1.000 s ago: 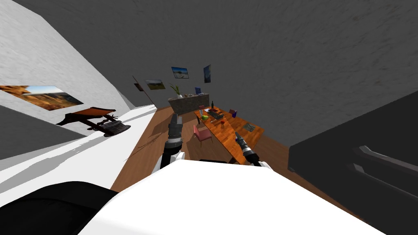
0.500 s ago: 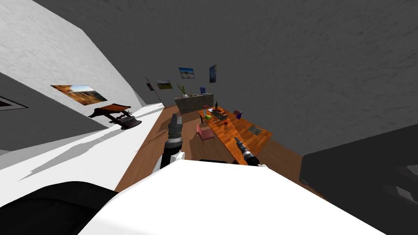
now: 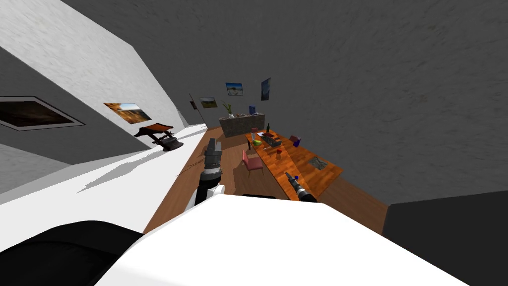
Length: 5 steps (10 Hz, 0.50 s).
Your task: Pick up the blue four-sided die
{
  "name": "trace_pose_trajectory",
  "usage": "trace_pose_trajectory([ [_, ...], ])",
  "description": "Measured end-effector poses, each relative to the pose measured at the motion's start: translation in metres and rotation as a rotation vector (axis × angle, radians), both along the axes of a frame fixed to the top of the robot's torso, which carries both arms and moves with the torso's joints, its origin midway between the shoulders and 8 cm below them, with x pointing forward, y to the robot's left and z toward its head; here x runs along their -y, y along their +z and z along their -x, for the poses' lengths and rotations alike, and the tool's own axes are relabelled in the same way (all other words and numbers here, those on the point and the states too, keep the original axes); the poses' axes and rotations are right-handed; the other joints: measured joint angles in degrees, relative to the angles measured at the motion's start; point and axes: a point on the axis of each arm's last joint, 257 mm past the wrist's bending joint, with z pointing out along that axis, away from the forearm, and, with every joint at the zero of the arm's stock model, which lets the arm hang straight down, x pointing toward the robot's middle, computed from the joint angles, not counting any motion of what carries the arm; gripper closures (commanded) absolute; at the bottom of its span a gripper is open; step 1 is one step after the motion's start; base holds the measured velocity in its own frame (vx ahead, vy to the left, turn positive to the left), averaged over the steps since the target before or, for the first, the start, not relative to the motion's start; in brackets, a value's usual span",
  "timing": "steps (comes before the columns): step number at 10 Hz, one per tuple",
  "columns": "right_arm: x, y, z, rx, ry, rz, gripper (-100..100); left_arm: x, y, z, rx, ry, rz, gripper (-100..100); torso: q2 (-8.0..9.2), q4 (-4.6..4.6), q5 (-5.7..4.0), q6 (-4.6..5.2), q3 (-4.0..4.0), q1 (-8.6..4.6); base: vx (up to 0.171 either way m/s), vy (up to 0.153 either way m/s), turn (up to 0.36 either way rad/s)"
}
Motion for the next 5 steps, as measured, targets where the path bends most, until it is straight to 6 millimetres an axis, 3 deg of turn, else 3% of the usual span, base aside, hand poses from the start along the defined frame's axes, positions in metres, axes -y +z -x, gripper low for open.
trace_pose_trajectory([
  [5, 0.032, -0.058, 0.034, -0.153, 0.004, 0.108, -100, 0.000, 0.000, 0.000, 0.000, 0.000, 0.000, 0, -0.01, 0.00, 0.00, 0.01, -0.01, 0.01, 0.017, -0.011, 0.163],
])
